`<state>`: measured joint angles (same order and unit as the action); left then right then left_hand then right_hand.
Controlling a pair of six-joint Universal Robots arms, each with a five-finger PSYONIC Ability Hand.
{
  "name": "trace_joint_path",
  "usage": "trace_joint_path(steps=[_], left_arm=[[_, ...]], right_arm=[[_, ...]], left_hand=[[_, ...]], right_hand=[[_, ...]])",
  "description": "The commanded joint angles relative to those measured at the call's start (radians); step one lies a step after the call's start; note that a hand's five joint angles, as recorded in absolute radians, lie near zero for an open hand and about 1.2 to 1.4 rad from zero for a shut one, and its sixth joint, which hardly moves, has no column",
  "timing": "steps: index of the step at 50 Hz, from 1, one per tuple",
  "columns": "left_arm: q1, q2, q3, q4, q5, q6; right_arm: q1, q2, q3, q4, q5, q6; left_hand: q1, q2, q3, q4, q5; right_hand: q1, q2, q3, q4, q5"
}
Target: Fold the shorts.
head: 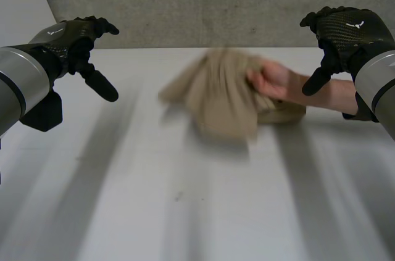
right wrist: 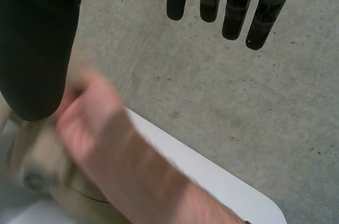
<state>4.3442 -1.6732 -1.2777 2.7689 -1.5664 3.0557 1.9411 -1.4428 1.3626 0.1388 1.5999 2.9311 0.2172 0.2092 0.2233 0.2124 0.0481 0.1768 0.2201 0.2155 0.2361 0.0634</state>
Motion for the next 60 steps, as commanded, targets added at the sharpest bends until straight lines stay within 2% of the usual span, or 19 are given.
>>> trace_joint_path(steps=[1,27,36,40,45,48,52,55,56,60], left_arm=[[0.002,-0.002,-0.008,0.021,-0.001,0.0],[-0.001,-0.039,-0.04,0.077,-0.001,0.002],[-0.001,-0.048,-0.04,0.089,-0.001,0.002],[-0.001,-0.051,-0.04,0.098,-0.001,0.002],[-0.001,-0.059,-0.045,0.101,-0.001,0.003],[-0.001,-0.068,-0.045,0.101,-0.003,0.003],[-0.001,-0.079,-0.045,0.101,-0.003,0.003],[-0.001,-0.089,-0.045,0.101,-0.003,0.003],[0.0,-0.091,-0.045,0.101,-0.003,0.003],[0.0,-0.092,-0.045,0.101,-0.003,0.003]], right_arm=[[0.001,0.004,0.006,-0.007,0.0,-0.001],[0.021,0.031,0.041,-0.033,-0.006,-0.105],[0.041,0.229,0.032,-0.042,-0.032,-0.303],[0.036,0.323,0.018,-0.123,-0.055,-0.398],[0.025,0.441,0.023,-0.289,-0.164,-0.509],[0.021,0.481,0.018,-0.337,-0.208,-0.526],[-0.001,0.541,0.007,-0.378,-0.265,-0.541],[-0.004,0.585,-0.02,-0.403,-0.281,-0.546],[-0.004,0.596,-0.028,-0.406,-0.285,-0.544],[-0.004,0.614,-0.046,-0.41,-0.295,-0.544]], left_hand=[[-0.043,-0.035,-0.049,-0.038,-0.048],[-0.043,-0.035,-0.049,-0.038,-0.048],[-0.043,-0.035,-0.049,-0.038,-0.048],[-0.043,-0.035,-0.049,-0.038,-0.048],[-0.043,-0.035,-0.049,-0.038,-0.048],[-0.043,-0.035,-0.049,-0.038,-0.048],[-0.043,-0.035,-0.049,-0.038,-0.048],[-0.043,-0.035,-0.049,-0.038,-0.048],[-0.043,-0.035,-0.049,-0.038,-0.048],[-0.043,-0.035,-0.049,-0.038,-0.048]], right_hand=[[-0.002,-0.046,-0.041,-0.062,-0.063],[-0.002,-0.046,-0.041,-0.062,-0.063],[-0.002,-0.046,-0.041,-0.062,-0.063],[-0.002,-0.046,-0.041,-0.062,-0.063],[-0.002,-0.046,-0.041,-0.062,-0.063],[-0.002,-0.046,-0.041,-0.062,-0.063],[0.075,0.032,0.037,0.016,0.014],[0.228,0.184,0.189,0.168,0.167],[0.307,0.263,0.268,0.247,0.246],[0.937,0.893,0.898,0.877,0.876]])
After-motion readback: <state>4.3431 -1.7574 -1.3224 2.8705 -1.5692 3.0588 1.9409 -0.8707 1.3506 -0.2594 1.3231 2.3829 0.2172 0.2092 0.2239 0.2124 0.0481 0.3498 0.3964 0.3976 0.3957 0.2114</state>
